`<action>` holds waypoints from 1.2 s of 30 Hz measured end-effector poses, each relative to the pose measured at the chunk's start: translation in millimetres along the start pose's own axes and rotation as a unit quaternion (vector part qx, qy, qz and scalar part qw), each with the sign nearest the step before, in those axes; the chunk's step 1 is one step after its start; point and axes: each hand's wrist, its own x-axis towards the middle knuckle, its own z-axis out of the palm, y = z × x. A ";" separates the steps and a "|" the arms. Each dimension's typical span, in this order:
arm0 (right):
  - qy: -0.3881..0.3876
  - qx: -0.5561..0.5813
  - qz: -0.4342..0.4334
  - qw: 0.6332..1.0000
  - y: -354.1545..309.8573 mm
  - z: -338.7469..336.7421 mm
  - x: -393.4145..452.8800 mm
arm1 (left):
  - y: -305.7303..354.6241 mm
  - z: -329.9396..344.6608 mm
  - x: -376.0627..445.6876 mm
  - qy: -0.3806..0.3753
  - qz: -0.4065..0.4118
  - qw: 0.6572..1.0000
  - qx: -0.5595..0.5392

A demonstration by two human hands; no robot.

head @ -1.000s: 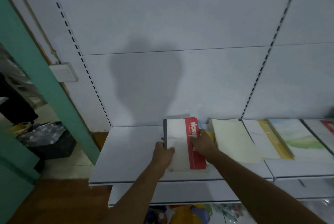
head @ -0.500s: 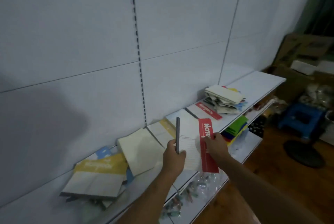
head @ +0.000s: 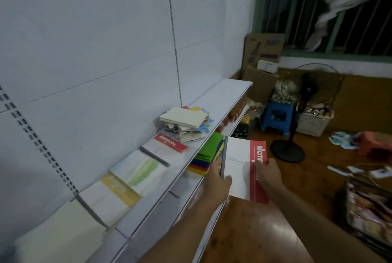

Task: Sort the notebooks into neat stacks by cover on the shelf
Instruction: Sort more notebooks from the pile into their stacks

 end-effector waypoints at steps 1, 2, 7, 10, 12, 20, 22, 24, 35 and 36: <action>0.007 0.001 0.000 1.000 1.7 -9.8 9.5 | 3.4 12.2 7.8 -0.007 0.004 1.000 0.000; 0.014 0.002 0.000 1.000 3.4 -19.0 18.8 | 6.1 24.8 15.4 -0.015 0.007 1.000 -0.004; 0.041 0.006 0.006 0.999 5.5 -57.0 60.1 | 23.7 75.3 48.1 -0.041 0.027 0.999 -0.003; 0.055 0.015 0.010 0.998 4.8 -70.3 84.7 | 31.3 96.9 72.9 -0.053 0.031 0.998 0.002; 0.065 0.016 0.017 0.998 3.0 -74.8 102.9 | 36.6 108.1 89.3 -0.060 0.041 0.997 0.011; 0.094 0.005 0.016 0.995 -30.2 -70.2 179.4 | 50.4 130.5 175.6 -0.093 0.047 0.994 -0.017; 0.091 -0.007 0.002 0.996 -48.6 -62.1 198.5 | 57.7 125.8 197.8 -0.074 0.046 0.996 -0.032; 0.076 -0.018 -0.013 0.997 -66.9 -47.0 213.4 | 63.3 114.3 218.6 -0.044 0.038 0.997 -0.051; -0.129 -0.040 -0.169 0.976 -150.9 129.9 236.0 | 33.8 -19.5 271.2 0.317 0.024 0.945 -0.077; -0.156 -0.045 -0.188 0.969 -158.5 148.1 232.5 | 29.0 -34.5 270.6 0.349 0.017 0.934 -0.076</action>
